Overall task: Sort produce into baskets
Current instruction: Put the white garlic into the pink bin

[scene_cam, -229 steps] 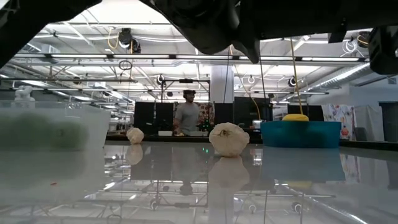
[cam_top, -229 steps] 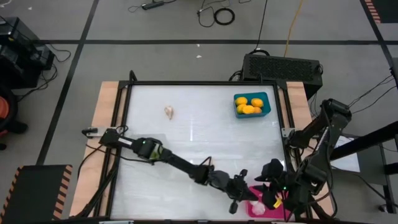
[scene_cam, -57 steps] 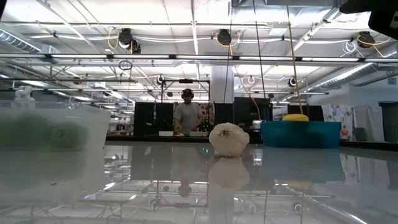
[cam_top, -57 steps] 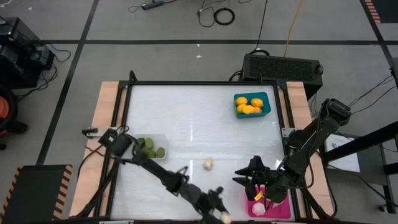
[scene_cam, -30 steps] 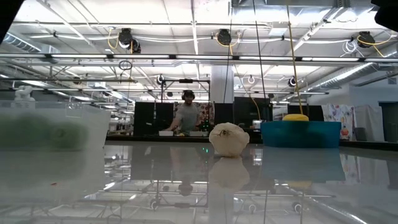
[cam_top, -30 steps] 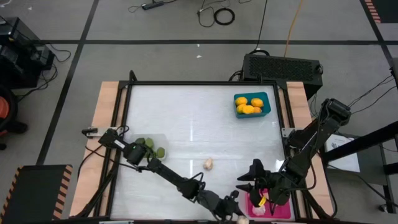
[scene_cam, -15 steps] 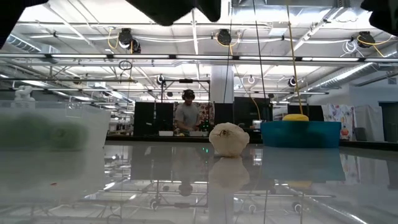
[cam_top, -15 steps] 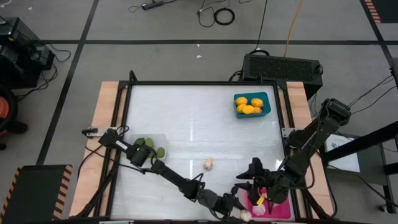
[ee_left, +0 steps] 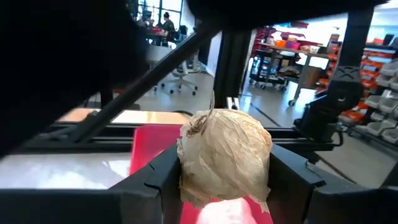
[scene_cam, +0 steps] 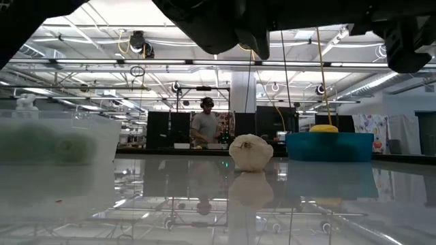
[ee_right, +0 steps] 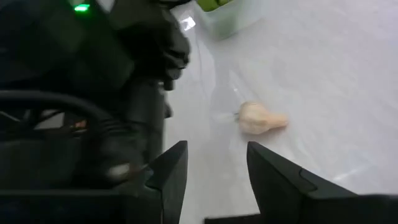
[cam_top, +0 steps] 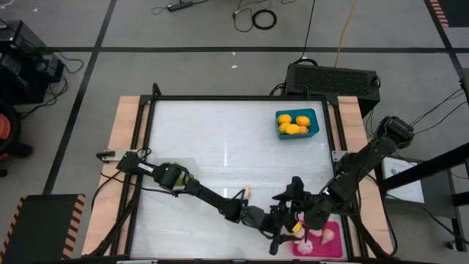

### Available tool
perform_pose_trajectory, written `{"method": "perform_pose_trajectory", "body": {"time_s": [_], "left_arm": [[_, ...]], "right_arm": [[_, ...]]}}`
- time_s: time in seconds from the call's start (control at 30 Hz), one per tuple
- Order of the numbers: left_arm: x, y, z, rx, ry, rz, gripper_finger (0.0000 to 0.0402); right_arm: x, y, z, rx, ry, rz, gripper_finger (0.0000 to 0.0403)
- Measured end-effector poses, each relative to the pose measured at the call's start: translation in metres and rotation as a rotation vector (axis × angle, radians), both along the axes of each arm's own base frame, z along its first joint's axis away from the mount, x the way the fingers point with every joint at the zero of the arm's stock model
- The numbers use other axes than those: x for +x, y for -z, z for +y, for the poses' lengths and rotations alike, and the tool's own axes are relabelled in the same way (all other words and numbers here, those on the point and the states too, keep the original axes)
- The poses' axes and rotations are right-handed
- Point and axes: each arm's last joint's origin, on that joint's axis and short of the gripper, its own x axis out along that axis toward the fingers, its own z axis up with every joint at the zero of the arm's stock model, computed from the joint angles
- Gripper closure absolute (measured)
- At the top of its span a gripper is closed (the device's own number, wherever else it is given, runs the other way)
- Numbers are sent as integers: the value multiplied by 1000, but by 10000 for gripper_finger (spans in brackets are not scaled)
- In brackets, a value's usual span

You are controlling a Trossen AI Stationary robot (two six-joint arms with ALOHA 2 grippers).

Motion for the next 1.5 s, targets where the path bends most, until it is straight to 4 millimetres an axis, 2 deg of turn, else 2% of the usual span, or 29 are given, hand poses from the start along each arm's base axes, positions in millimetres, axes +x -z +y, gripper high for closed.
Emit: {"method": "perform_pose_trajectory", "body": {"time_s": [0.23,0.5,0.6,0.87,1.0,1.13,1.23,1.5], "left_arm": [[1,3,2,42,-25,17,223],[5,5,12,97,-20,17,220],[5,5,12,98,8,22,202],[6,5,14,103,-5,23,118],[5,2,14,127,-2,37,98],[-3,-16,10,265,10,177,95],[-18,-32,10,357,44,353,95],[-73,-73,26,535,103,821,95]], "right_arm": [[10,0,-12,-35,30,5,245],[12,0,-16,-50,29,14,245],[12,0,-16,-49,27,15,245],[12,0,-16,-59,33,19,245],[12,1,-16,-53,30,22,245],[11,-1,-16,-26,18,21,245],[12,-3,-17,-14,29,8,245],[18,-7,-24,-12,81,-30,245]]}}
